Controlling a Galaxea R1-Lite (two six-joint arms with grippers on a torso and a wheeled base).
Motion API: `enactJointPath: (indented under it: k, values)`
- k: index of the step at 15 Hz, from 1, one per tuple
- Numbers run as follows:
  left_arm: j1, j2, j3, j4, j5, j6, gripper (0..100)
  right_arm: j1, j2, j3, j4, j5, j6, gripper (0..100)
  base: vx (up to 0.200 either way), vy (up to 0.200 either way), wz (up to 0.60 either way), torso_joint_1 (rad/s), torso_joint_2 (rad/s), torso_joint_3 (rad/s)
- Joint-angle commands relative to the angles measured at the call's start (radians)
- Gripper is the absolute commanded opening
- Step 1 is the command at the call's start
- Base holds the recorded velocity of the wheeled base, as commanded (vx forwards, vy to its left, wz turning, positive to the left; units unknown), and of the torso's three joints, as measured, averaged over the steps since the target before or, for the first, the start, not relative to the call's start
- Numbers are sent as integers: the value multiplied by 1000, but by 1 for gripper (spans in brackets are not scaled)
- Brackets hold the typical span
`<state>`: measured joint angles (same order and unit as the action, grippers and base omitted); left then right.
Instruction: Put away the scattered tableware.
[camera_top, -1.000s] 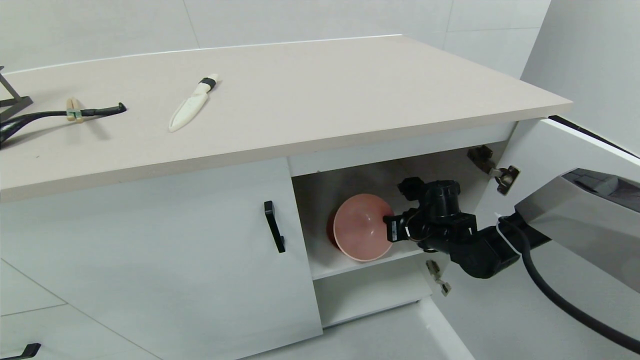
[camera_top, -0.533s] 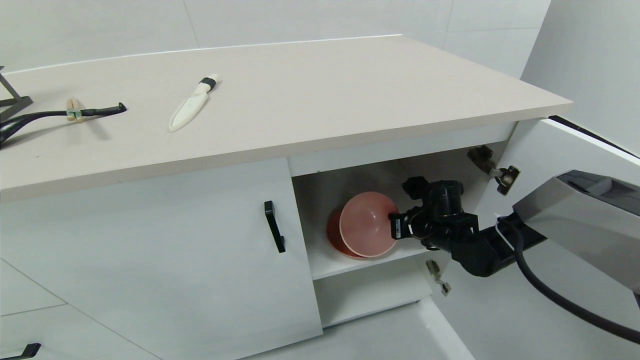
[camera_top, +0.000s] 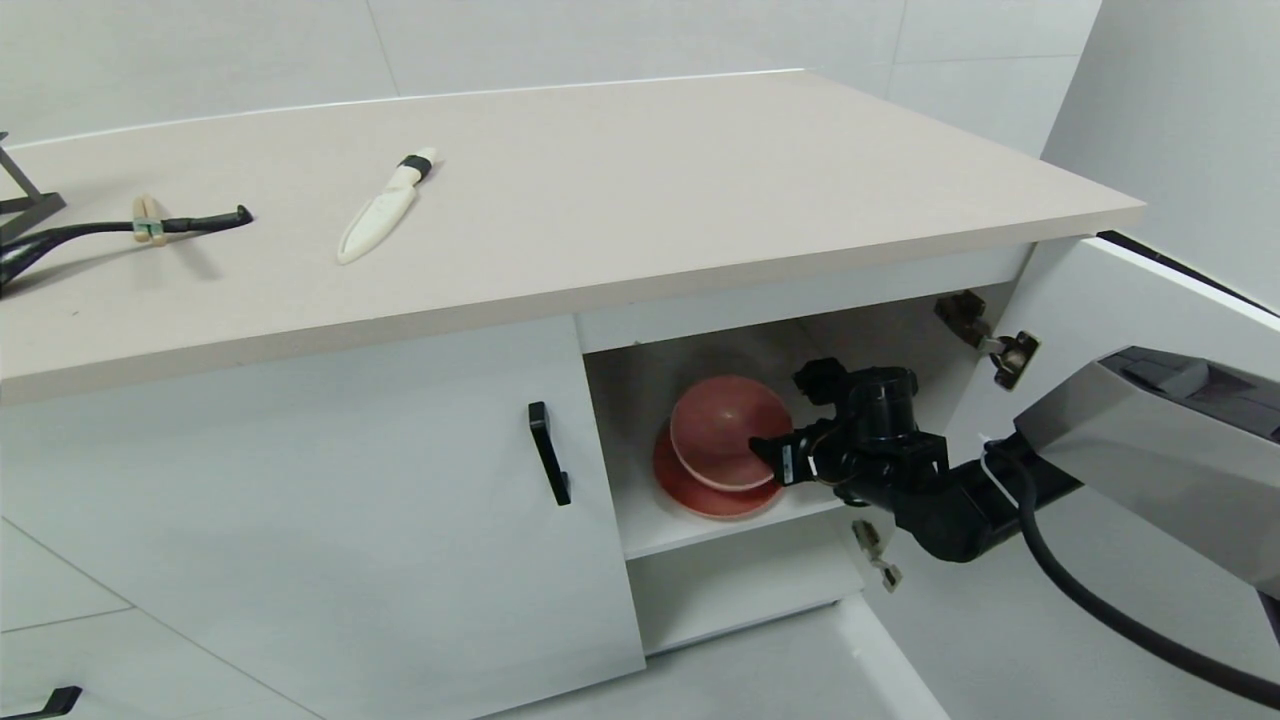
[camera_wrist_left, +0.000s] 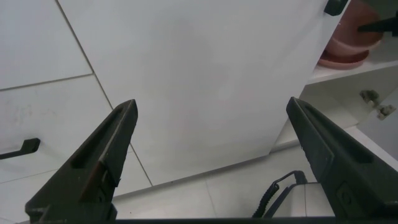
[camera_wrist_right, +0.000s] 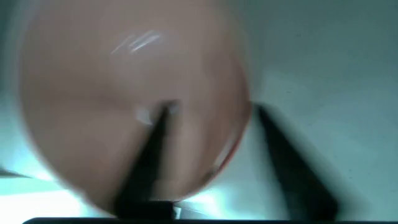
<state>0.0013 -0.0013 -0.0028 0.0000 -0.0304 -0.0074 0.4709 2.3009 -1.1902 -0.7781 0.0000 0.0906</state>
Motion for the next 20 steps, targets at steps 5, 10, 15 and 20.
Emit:
enactJointPath:
  k: [5,10,15,20]
  values:
    - [0,1,1,0,0,0,100,46,-51,38,-41,5,-20,100,0,0,0,0,0,0]
    - [0,1,1,0,0,0,100,74,-181,182,-104,8,-80,100,0,0,0,0,0,0]
    - [0,1,1,0,0,1,100,120,-340,603,-472,2,-284,100,0,0,0,0,0,0]
    - [0,1,0,0,0,1,100,189,-520,822,-590,9,-327,100,0,0,0,0,0,0]
